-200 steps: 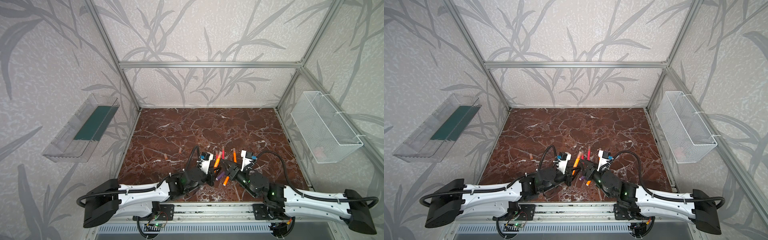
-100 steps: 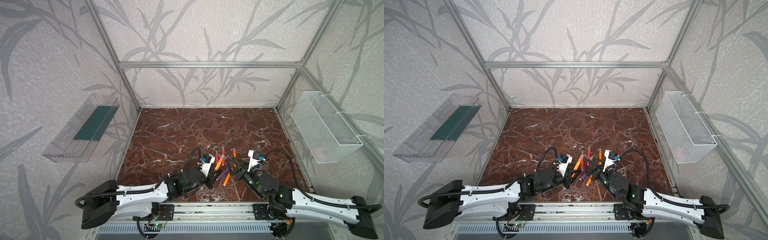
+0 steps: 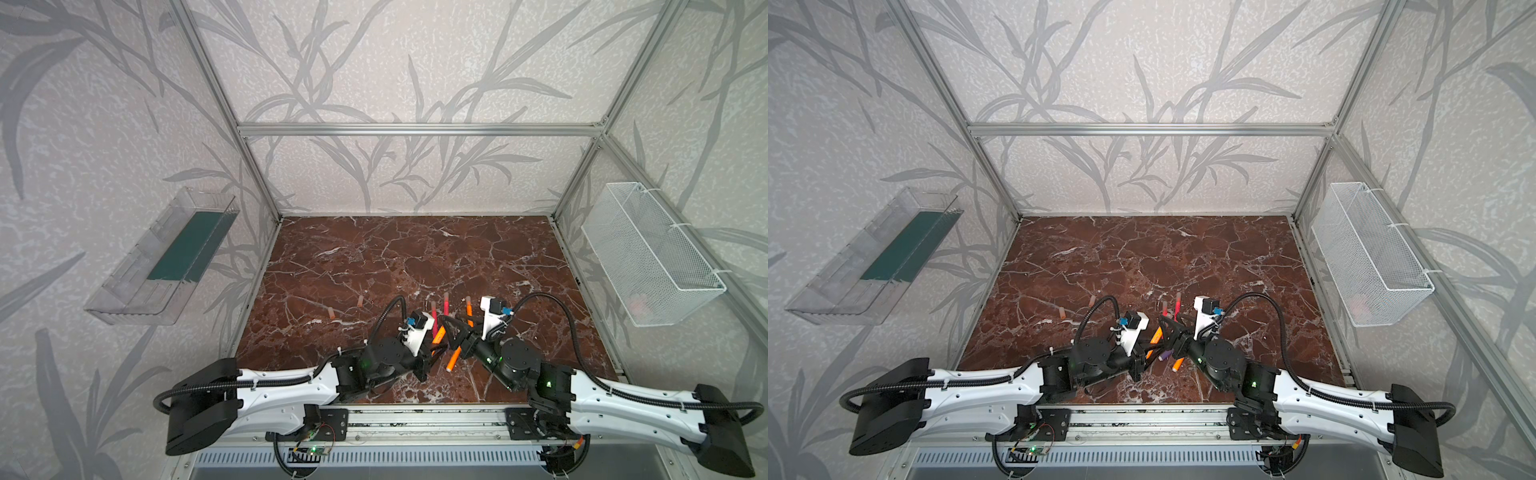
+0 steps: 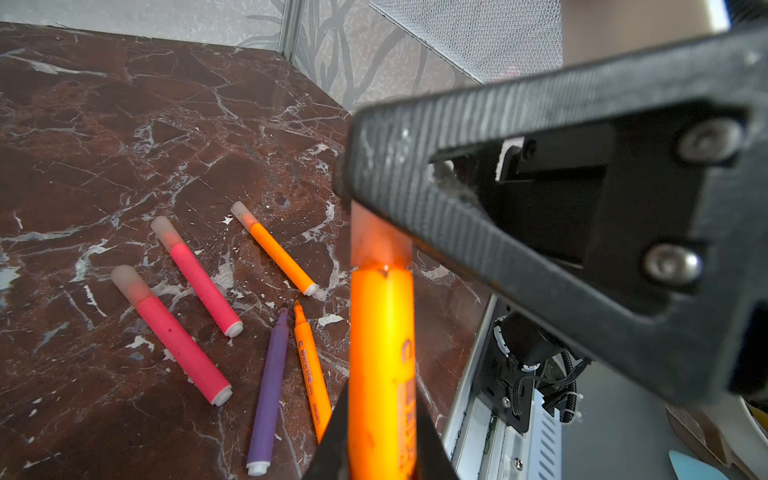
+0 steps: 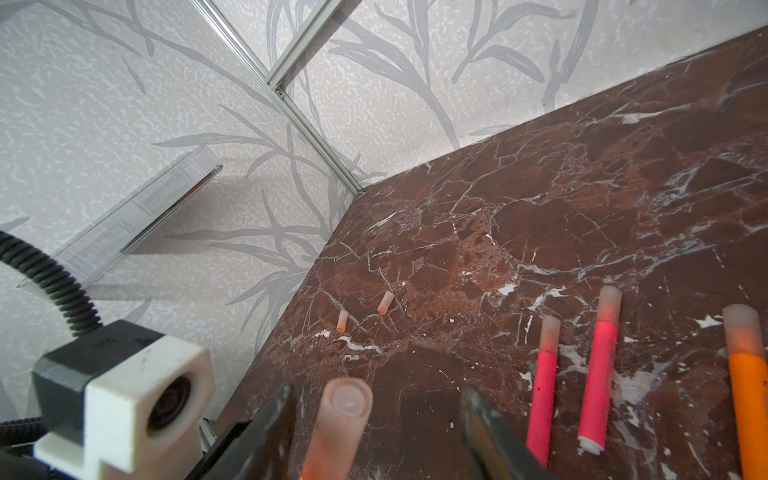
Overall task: Insert the pens into the pen caps
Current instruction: 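Open the right gripper off the cap and draw it back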
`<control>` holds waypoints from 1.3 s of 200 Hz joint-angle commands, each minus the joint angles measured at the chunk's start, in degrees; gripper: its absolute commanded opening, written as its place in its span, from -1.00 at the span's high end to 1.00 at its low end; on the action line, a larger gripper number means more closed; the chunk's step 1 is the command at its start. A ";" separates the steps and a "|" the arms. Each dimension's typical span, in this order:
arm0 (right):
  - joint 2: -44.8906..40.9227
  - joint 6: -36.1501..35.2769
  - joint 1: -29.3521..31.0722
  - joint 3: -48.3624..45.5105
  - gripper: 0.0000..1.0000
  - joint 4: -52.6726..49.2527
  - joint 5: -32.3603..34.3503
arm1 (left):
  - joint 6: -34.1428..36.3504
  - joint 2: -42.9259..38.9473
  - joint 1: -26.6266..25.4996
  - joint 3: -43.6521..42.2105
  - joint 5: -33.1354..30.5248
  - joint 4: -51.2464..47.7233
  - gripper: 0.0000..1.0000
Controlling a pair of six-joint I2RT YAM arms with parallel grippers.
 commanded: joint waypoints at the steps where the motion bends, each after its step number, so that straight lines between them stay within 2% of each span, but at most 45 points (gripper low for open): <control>1: 1.36 -0.53 -1.55 3.09 -0.23 2.70 -1.86 | 1.26 0.39 -0.32 -0.19 0.99 1.65 1.00; 27: 4.16 0.86 -4.33 4.55 -0.19 3.11 -5.74 | 1.36 0.52 -0.35 -0.19 1.10 1.61 1.00; 47: 5.62 2.01 -6.50 4.98 -0.07 3.86 -8.08 | 1.48 0.60 -0.33 -0.15 0.87 1.35 1.00; 129: 8.18 2.06 -7.72 6.47 0.63 3.35 -11.66 | 2.20 1.47 -0.33 0.26 0.47 1.22 1.00; 155: 9.17 1.99 -7.79 6.42 1.00 3.18 -13.00 | 2.42 1.41 -0.25 1.20 -1.71 -0.20 1.00; 180: 9.11 1.64 -7.71 6.54 1.00 0.88 -16.40 | 3.53 0.44 0.63 4.13 -3.45 -3.59 1.00; 202: 10.13 2.12 -7.64 5.31 1.00 3.50 -19.60 | 4.69 -0.09 2.52 6.75 -3.31 -5.22 1.00; 260: 15.58 2.42 -4.25 5.50 1.00 7.47 -19.50 | 9.03 -0.37 8.39 13.15 -5.09 -8.86 1.00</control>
